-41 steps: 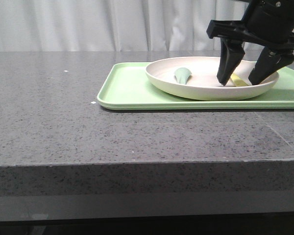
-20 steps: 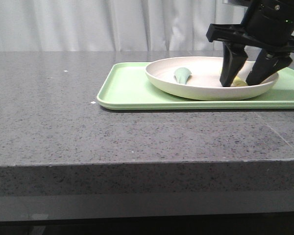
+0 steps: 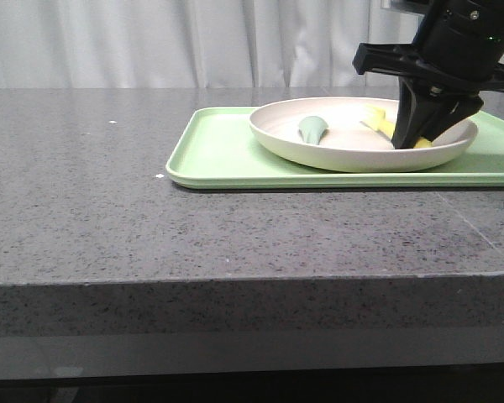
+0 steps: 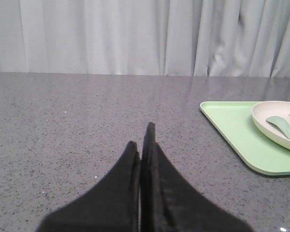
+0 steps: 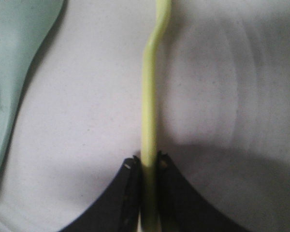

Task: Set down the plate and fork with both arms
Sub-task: 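Grasp the yellow fork with the right gripper and lift it, then move the fork beside the plate and lower it onto the tray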

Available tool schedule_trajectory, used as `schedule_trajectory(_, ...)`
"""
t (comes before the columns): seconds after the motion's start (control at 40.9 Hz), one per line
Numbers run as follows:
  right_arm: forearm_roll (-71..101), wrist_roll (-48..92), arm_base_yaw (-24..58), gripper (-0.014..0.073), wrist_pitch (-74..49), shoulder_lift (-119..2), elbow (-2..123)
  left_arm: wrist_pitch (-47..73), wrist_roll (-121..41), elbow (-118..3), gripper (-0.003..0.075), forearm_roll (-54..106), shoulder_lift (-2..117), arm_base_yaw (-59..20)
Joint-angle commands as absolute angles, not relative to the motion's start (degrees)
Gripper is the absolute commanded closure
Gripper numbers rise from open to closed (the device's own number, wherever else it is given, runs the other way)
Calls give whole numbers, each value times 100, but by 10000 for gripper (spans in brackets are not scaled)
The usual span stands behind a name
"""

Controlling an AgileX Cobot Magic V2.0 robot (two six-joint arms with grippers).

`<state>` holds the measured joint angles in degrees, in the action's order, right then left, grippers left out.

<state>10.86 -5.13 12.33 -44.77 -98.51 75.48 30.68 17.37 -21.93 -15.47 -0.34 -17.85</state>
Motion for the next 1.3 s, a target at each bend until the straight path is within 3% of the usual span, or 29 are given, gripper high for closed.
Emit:
schedule_trajectory(0.0, 1075, -482, 1230, 481, -4332, -9618, 7712, 2589, 1801, -2337, 738, -1553, -35, -1772)
schedule_trajectory(0.122, 1075, -482, 1230, 514, -4333, -9618, 7712, 2589, 1801, -2337, 738, -1553, -35, -1772)
schedule_trajectory(0.342, 1075, -482, 1230, 710, -4315, -9618, 7712, 2589, 1801, -2337, 738, -1553, -35, -1772)
schedule_trajectory(0.807, 1167, -488, 1093, 711, -5039, -9297, 8498, 2589, 1801, -2337, 738, -1553, -35, -1772)
schedule_trajectory(1.271, 1195, -369, -20, 710, -5651, -9194, 8501, 2589, 1801, -2337, 738, -1553, -35, -1772)
